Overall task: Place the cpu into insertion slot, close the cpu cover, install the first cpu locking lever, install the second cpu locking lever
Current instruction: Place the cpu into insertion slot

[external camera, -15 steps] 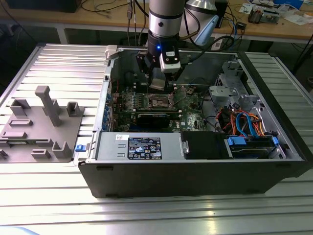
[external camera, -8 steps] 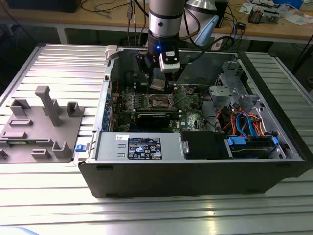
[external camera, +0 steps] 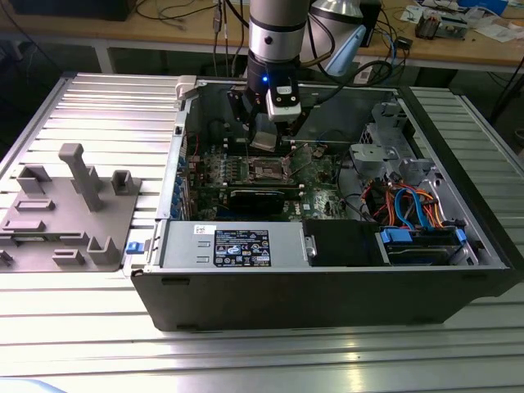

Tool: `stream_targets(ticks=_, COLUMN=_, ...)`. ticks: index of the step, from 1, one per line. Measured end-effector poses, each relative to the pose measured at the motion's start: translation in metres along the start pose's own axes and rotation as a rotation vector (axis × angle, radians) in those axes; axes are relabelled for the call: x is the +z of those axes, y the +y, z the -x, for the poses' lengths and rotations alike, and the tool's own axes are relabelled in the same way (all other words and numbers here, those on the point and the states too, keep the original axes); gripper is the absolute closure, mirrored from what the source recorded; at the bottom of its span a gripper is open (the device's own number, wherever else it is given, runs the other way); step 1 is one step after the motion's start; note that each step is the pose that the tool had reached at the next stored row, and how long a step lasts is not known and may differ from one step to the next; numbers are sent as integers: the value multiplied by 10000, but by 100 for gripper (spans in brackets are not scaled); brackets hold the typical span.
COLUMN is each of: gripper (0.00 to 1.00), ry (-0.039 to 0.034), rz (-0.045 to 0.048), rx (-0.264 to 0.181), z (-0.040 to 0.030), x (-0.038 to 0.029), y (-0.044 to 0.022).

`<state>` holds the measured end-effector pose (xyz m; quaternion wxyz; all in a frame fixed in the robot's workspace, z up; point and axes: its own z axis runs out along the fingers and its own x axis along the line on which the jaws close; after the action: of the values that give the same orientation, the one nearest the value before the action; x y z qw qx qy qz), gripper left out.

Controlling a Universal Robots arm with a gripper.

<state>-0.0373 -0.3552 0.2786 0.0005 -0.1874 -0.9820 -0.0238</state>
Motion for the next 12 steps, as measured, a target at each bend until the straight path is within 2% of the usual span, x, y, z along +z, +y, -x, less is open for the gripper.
stream_targets(ticks=12, gripper=45, ry=-8, rz=-9, rx=98, z=0, x=1, y=0)
